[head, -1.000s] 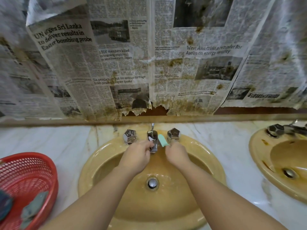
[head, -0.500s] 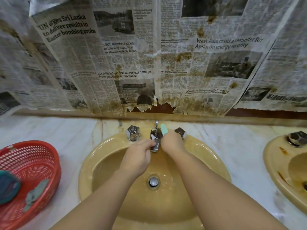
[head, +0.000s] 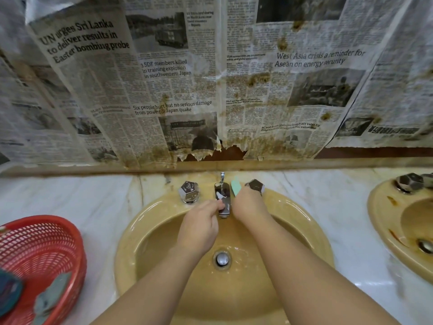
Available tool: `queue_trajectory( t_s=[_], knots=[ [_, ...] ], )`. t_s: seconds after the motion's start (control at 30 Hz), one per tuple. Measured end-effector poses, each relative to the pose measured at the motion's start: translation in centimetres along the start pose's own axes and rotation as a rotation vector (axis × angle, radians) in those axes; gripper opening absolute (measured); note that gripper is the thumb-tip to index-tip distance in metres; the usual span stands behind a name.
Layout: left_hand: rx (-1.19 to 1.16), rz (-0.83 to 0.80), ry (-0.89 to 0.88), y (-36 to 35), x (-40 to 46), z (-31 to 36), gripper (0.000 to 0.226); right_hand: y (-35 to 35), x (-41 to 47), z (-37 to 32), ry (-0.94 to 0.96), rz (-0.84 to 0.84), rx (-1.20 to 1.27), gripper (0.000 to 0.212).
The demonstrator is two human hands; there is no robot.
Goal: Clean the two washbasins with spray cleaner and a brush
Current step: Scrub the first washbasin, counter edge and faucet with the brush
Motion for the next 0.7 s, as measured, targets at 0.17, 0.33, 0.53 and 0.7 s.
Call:
queue_trajectory(
  t_s=[0.17,0.33,0.53,0.7],
  knots=[
    [-0.003,-0.006,-0.031,0.0,-0.2,-0.2,0.047,0.0,-0.7,0.1,0.011,-0.003,-0.051,0.030],
    [0.002,-0.023,-0.045,0.0,0.0,-0.3,0.044,0.0,-1.1,0.0,0.000,0.082,-0.024,0.028],
    [-0.017,-0.031,-0.047,0.0,0.0,-0.5,0.044,-2.2,-4.0,1.1,-0.033,0.017,0.032,0.021],
    [-0.029,-0.047,-0.053,0.2,0.2,-0.4,0.044,-0.2,-1.3,1.2,0.023,0.091,0.136,0.032]
  ],
)
Point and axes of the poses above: each hand's wrist, its own x-axis towards the middle knuckle, its own y-axis out of the back of the hand, z = x × y, the point moved 7 cm from there along x, towards the middle knuckle
